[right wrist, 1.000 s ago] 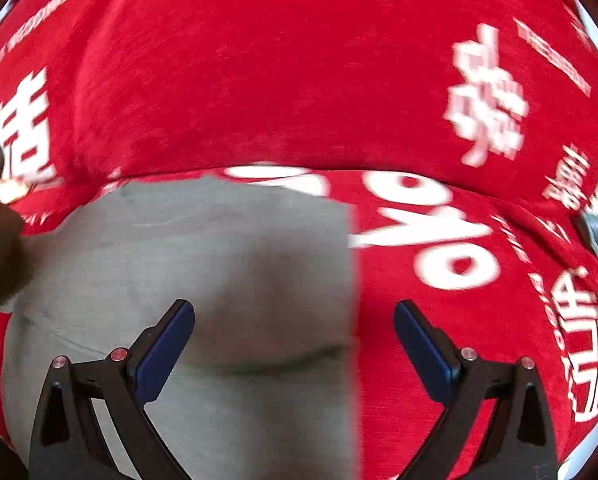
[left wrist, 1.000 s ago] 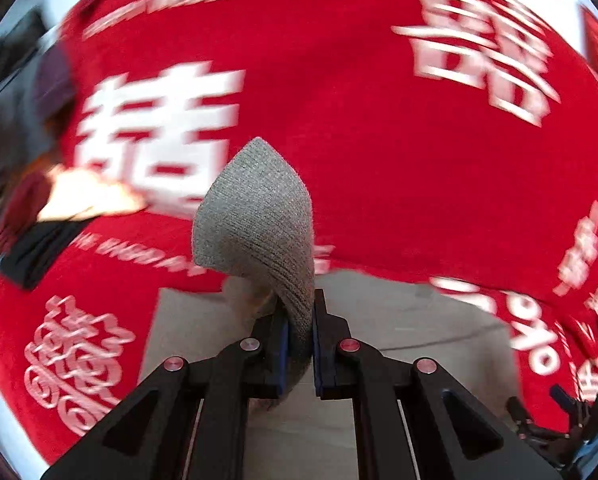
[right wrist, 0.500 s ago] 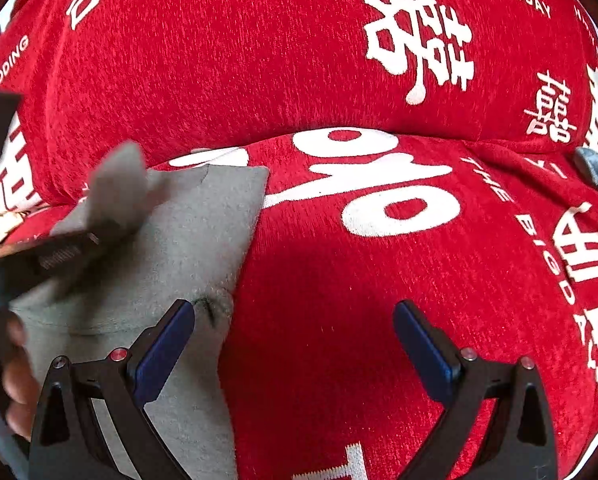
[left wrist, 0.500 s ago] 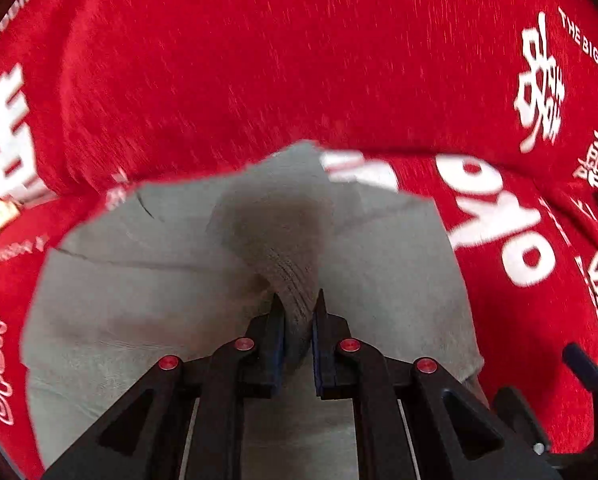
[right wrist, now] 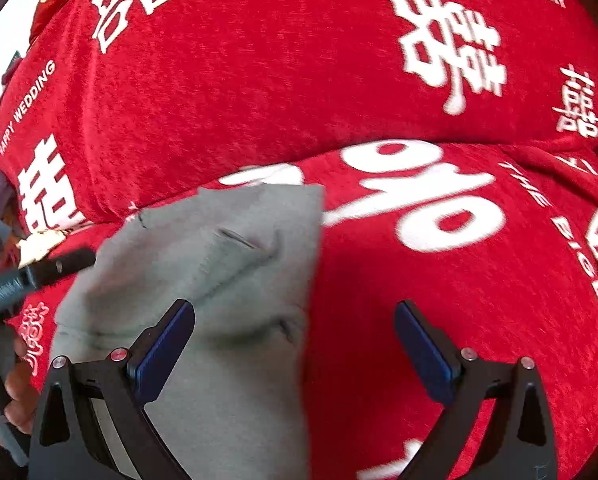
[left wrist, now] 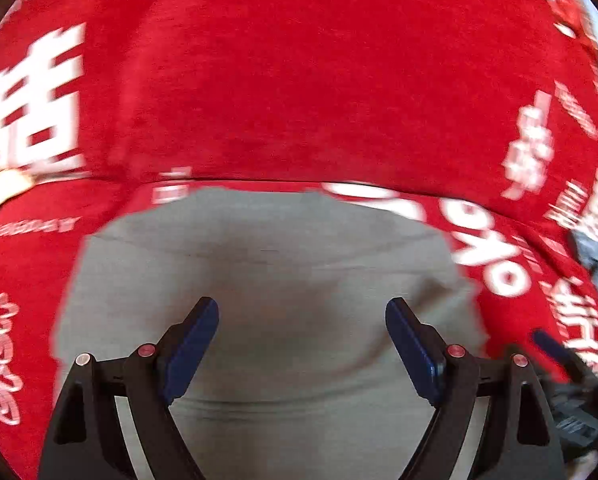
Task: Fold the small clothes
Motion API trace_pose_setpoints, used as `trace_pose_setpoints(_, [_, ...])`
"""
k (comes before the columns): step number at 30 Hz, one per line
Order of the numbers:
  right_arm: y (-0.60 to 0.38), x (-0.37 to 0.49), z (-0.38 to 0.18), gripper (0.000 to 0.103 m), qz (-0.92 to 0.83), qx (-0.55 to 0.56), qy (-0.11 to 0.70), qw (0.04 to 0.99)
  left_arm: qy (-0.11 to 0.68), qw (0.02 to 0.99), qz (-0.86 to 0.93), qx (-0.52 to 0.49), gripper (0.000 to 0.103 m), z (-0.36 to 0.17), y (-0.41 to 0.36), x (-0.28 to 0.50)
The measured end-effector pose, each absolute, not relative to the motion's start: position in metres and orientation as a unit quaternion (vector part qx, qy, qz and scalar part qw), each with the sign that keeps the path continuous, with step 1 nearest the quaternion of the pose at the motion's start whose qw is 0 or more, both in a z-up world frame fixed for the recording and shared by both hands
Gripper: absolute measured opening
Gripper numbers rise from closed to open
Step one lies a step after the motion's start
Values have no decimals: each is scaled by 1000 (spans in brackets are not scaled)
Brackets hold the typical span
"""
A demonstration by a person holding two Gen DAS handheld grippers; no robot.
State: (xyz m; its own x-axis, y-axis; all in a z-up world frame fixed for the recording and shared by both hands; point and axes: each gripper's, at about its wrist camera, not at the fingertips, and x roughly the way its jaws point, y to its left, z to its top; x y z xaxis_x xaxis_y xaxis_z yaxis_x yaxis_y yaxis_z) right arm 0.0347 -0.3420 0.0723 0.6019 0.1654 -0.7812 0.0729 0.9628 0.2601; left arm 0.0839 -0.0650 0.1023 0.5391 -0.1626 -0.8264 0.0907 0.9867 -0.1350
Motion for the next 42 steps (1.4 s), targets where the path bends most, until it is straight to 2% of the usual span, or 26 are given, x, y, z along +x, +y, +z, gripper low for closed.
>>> trace_pose_setpoints(6, [-280, 79, 88, 100, 68, 112, 429, 894, 515, 854, 18, -69, 86, 67, -7, 101])
trace_pose_setpoints(10, [-235, 101, 59, 100, 95, 41, 492, 865, 531, 845, 17, -53, 86, 46, -6, 92])
trace_pose_setpoints(14, [-247, 77, 15, 99, 67, 3, 554, 830, 521, 853, 1, -10, 86, 43, -3, 70])
trace_pose_setpoints(17, [-254, 39, 34, 100, 52, -34, 525, 849, 505, 863, -14, 3, 86, 58, 8, 49])
trace_pose_setpoints(23, [-247, 50, 74, 100, 78, 29, 476, 875, 496, 867, -28, -22, 86, 68, 7, 71])
trace_pose_setpoints(26, [-227, 83, 56, 100, 88, 46, 500, 860, 535, 844, -26, -17, 86, 44, 0, 98])
trace_pose_setpoints(27, [-221, 94, 40, 100, 78, 47, 530, 843, 548, 836, -21, -17, 90, 35, 0, 105])
trace_pose_setpoints(28, [-217, 105, 22, 100, 66, 43, 560, 825, 537, 844, -14, -13, 99, 34, 0, 110])
trace_pose_setpoints(29, [-212, 116, 3, 102, 40, 21, 580, 814, 532, 847, -5, -1, 101, 34, -1, 116])
trace_pose_setpoints(32, [-199, 133, -2, 103, 19, -57, 540, 839, 550, 835, -7, -12, 102, 28, 4, 140])
trace_pose_setpoints(35, [-208, 143, 1, 103, -3, -17, 568, 823, 560, 828, 0, -25, 102, 32, 13, 143])
trace_pose_setpoints(39, [-197, 93, 32, 103, 19, -6, 527, 850, 536, 843, -25, -20, 102, 48, 21, 101])
trace_pose_setpoints(42, [-179, 55, 23, 103, 35, -32, 534, 844, 532, 846, -37, -3, 102, 43, 19, 71])
